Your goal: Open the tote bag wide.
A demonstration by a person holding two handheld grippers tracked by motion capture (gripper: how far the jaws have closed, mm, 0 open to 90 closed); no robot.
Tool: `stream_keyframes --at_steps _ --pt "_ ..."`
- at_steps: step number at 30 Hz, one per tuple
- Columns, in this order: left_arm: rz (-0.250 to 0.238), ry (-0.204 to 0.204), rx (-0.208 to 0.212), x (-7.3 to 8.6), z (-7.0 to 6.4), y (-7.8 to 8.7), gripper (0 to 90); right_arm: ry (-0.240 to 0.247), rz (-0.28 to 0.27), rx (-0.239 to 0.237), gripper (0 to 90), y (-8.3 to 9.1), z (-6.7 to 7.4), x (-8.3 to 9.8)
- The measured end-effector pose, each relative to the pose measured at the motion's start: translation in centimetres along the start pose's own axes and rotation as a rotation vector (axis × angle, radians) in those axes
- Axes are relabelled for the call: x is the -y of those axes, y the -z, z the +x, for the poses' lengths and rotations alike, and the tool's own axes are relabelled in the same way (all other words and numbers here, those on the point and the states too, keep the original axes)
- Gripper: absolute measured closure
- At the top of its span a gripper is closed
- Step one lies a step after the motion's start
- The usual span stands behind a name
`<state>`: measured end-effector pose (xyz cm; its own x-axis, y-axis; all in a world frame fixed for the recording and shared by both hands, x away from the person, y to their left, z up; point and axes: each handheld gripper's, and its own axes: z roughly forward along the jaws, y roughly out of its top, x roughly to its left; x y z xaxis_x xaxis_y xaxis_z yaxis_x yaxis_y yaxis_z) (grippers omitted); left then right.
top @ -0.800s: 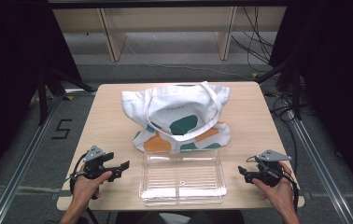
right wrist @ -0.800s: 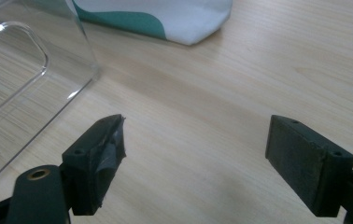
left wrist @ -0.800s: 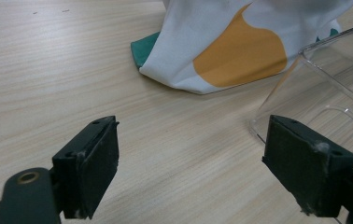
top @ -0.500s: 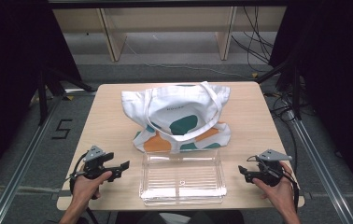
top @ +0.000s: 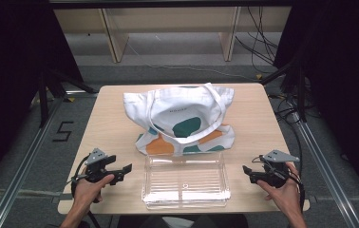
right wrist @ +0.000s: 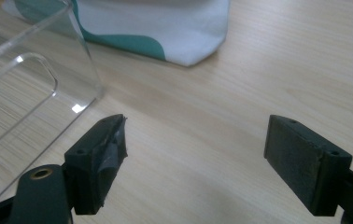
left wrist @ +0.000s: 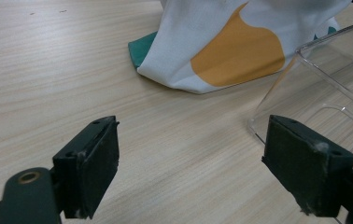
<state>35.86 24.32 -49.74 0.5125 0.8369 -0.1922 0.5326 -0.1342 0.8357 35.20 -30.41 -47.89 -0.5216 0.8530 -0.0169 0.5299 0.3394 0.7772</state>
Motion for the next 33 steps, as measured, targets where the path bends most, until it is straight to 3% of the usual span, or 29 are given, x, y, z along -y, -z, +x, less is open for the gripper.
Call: stream_keyframes --at_steps 3,11,16,17,18,20,21,24,25,32,33 --pt "-0.004 0.003 0.003 -0.1 0.0 -0.1 17.6 0.018 -0.019 0.03 21.9 0.2 0.4 -0.9" --pt "-0.006 0.008 -0.003 0.0 0.1 0.1 17.6 0.069 -0.057 0.02 27.9 0.8 1.2 -4.3" --pt "0.0 0.003 0.006 0.0 -0.1 -0.1 17.7 0.101 -0.094 0.012 31.6 1.7 1.2 -7.9" --pt "-0.001 0.009 0.003 0.0 -0.1 0.0 17.7 0.082 -0.119 0.015 32.0 1.8 1.5 -8.6" --pt "-0.004 0.001 0.003 0.0 0.0 0.0 17.7 0.105 -0.118 0.004 32.8 2.0 1.4 -9.4" --pt "-0.01 0.011 0.002 0.0 0.0 0.0 17.7 0.098 -0.118 -0.001 33.6 2.1 1.5 -10.1" --pt "-0.01 0.009 -0.001 0.0 0.1 0.1 17.7 0.11 -0.13 -0.005 34.9 2.3 1.6 -11.5" --pt "-0.01 0.016 -0.003 0.0 0.0 0.0 17.8 0.086 -0.149 -0.007 36.3 2.3 2.0 -12.8" --pt "-0.009 0.008 0.005 0.0 0.0 0.0 17.8 0.117 -0.155 0.0 36.6 2.4 1.9 -13.9" --pt "-0.008 0.008 0.002 -0.1 0.1 0.1 17.8 0.129 -0.127 -0.035 37.2 2.6 2.3 -16.9" --pt "-0.007 0.006 0.004 0.0 0.0 0.0 17.8 0.158 -0.127 -0.032 37.7 2.4 2.3 -18.1"
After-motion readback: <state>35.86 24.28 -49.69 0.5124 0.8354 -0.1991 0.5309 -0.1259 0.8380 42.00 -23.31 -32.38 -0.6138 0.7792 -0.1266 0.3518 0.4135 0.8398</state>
